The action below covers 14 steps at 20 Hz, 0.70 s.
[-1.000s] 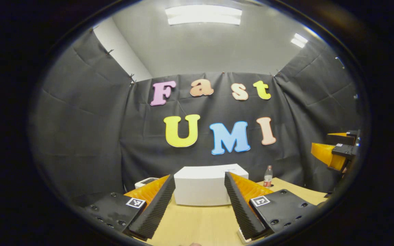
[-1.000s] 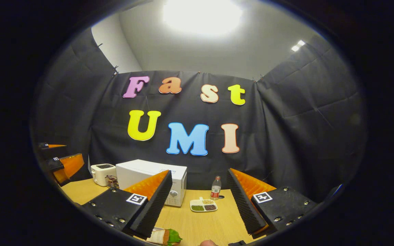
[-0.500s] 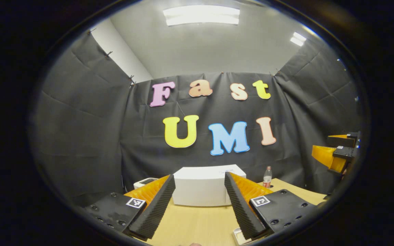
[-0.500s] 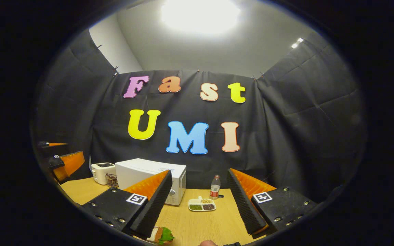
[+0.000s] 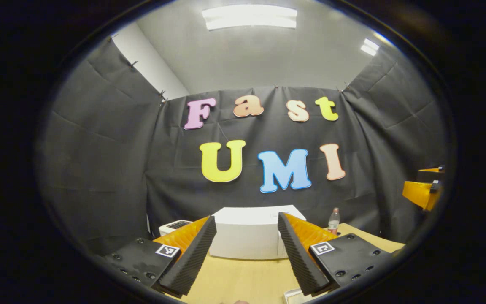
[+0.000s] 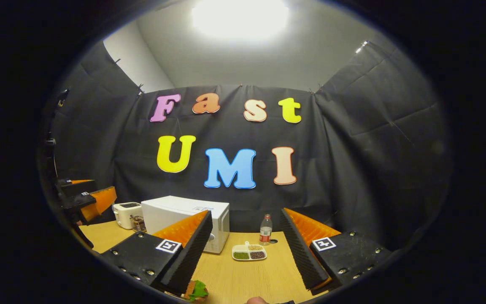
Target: Open the microwave oven with the left hand, put the food in, and close the microwave oven.
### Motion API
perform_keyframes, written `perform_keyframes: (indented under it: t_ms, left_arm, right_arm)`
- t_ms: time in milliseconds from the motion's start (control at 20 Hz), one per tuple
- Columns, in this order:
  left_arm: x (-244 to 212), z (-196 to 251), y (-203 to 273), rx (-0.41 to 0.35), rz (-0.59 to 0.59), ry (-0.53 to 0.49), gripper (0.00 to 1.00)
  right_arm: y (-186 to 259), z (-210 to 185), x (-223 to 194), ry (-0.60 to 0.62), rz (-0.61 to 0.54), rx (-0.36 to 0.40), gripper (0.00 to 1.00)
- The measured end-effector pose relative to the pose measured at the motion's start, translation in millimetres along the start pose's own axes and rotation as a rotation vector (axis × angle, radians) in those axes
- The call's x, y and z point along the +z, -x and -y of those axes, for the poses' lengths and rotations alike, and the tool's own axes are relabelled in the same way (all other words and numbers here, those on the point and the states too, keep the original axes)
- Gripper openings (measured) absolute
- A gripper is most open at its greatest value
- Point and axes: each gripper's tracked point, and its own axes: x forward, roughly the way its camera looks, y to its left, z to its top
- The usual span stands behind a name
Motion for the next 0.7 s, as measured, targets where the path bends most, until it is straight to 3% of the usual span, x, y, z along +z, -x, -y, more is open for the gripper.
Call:
perform_keyframes:
  t_ms: [700]
  left_arm:
    - [-81.7, 49.8, -167.3, -0.2, -0.044, 0.043, 1.0]
  right_arm:
    - [-41.3, 19.6, -14.4, 0.058, -0.061, -0.212, 0.97]
